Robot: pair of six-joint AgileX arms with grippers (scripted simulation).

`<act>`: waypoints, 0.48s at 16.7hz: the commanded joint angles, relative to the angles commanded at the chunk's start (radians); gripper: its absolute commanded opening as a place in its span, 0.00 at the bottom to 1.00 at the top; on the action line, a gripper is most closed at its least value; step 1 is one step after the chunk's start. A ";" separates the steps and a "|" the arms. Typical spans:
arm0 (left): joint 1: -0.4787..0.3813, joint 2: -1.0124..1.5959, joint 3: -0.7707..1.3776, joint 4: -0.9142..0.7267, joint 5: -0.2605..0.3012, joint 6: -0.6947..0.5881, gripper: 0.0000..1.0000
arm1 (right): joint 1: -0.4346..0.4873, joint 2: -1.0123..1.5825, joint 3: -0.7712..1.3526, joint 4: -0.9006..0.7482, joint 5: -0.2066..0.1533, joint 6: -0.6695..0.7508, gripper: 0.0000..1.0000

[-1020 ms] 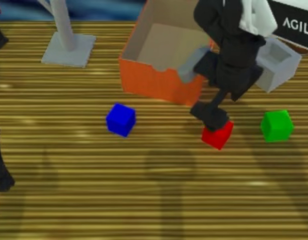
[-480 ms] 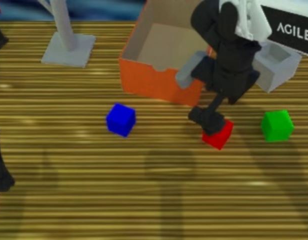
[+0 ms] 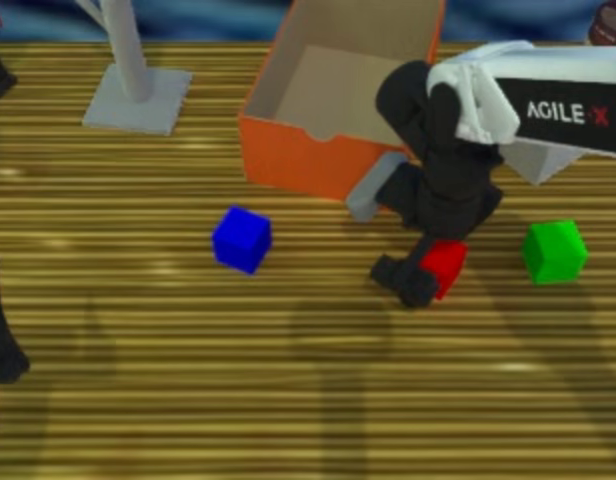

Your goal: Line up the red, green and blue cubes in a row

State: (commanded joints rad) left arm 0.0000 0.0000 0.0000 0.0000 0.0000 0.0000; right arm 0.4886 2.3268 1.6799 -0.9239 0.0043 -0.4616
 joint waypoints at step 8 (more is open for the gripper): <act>0.000 0.000 0.000 0.000 0.000 0.000 1.00 | 0.000 0.000 0.000 0.000 0.000 0.000 0.62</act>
State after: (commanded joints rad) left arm 0.0000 0.0000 0.0000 0.0000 0.0000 0.0000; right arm 0.4886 2.3268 1.6799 -0.9239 0.0043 -0.4616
